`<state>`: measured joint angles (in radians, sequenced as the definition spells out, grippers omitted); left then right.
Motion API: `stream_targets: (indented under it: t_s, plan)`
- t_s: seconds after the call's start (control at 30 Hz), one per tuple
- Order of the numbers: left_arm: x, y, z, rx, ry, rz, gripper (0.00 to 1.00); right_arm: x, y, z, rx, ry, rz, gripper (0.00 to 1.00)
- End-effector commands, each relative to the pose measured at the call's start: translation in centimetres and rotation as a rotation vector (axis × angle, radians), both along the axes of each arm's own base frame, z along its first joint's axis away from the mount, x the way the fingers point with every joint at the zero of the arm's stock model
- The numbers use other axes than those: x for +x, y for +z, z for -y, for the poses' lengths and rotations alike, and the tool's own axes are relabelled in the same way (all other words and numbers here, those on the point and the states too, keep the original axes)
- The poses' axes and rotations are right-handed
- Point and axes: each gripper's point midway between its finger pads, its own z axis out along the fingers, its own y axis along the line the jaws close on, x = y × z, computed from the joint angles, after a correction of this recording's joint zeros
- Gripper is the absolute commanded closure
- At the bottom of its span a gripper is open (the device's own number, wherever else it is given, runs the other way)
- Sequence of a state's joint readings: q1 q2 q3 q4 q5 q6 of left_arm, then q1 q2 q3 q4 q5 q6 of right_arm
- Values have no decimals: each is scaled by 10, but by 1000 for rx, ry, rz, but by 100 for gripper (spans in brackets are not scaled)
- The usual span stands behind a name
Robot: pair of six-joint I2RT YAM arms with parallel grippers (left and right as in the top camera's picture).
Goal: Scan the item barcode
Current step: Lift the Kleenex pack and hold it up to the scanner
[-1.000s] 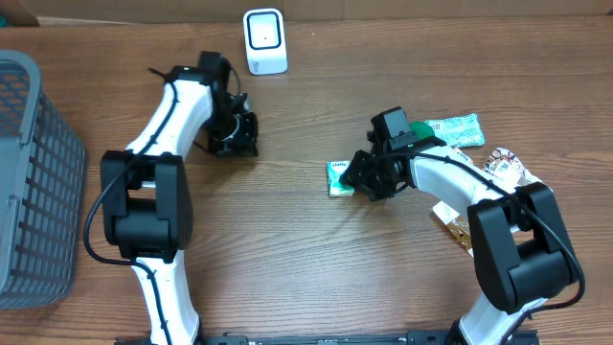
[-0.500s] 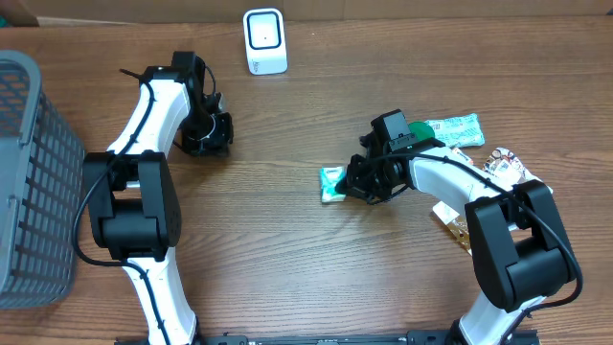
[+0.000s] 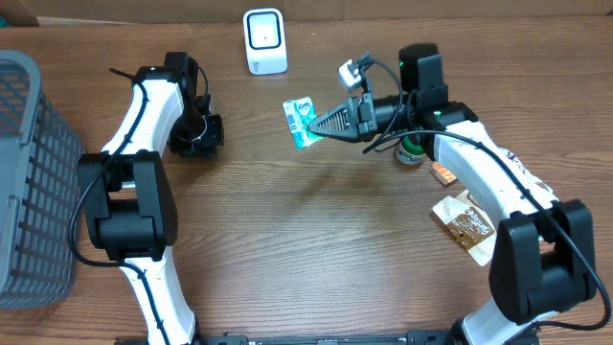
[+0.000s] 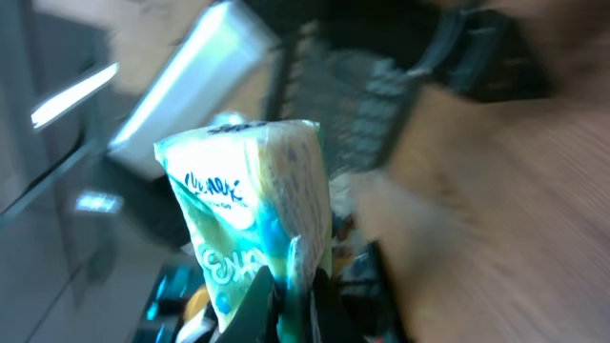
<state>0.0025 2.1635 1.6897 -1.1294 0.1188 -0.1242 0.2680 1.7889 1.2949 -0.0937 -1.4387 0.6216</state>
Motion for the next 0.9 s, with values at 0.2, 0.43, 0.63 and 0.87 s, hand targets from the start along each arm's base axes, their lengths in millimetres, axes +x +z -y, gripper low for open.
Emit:
stream_targets:
  t_s: [0.2, 0.43, 0.63, 0.87]
  plan:
    - [9, 20, -4, 17, -9, 62, 28, -20, 81, 4, 60, 112, 17, 96]
    - [12, 20, -4, 15, -9, 72, 0, -15, 74, 3, 68, 111, 52, 96]
    - [18, 20, -4, 19, -9, 100, 0, -1, 46, -1, 58, 108, 1, 96]
    - [18, 20, -4, 19, -9, 100, 0, 16, 7, -6, 39, 108, -83, 96]
